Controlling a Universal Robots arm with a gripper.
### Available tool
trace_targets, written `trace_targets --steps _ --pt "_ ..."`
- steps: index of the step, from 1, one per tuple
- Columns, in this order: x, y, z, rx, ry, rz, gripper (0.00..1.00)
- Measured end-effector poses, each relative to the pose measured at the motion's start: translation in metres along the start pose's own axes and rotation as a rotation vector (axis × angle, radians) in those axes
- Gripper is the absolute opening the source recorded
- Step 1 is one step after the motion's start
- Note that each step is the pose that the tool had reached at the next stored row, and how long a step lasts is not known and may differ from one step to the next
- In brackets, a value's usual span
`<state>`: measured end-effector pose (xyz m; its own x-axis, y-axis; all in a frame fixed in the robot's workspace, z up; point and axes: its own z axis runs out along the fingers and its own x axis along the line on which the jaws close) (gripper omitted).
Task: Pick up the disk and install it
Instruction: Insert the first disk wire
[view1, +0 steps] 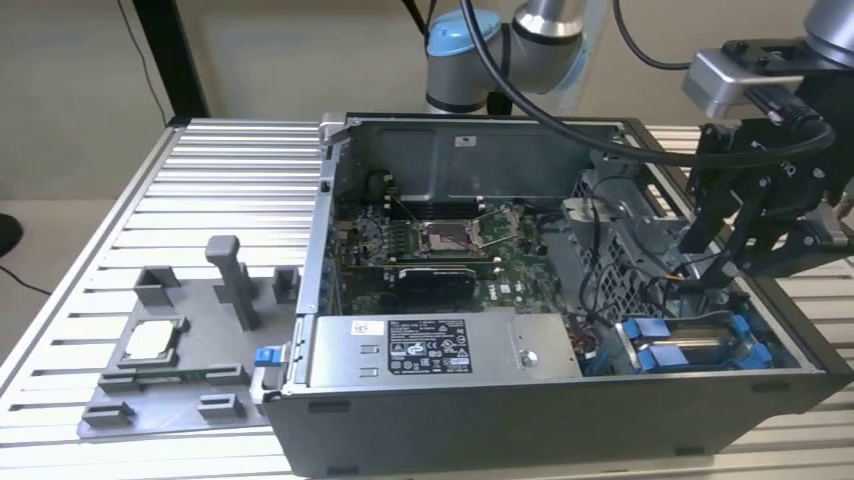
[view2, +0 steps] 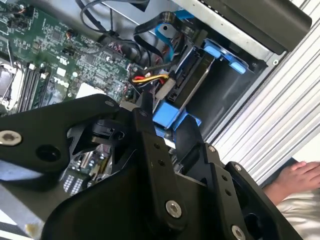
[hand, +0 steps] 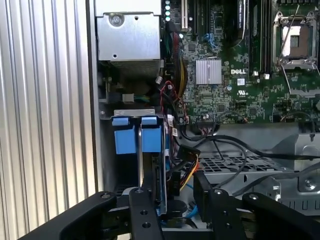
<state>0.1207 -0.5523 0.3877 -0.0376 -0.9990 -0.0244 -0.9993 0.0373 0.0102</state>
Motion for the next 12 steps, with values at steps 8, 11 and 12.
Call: trace_targets --steps 8,11,12 --pt "-0.0005 -0.0039 0.0146 0.0003 0.0 0.0 1.0" --pt "-0.0004 -0.0044 0.0199 0.0005 -0.0001 -0.001 1.0" --pt "-0.0004 -0.0044 0.0217 0.0005 -0.0001 -0.001 1.0"
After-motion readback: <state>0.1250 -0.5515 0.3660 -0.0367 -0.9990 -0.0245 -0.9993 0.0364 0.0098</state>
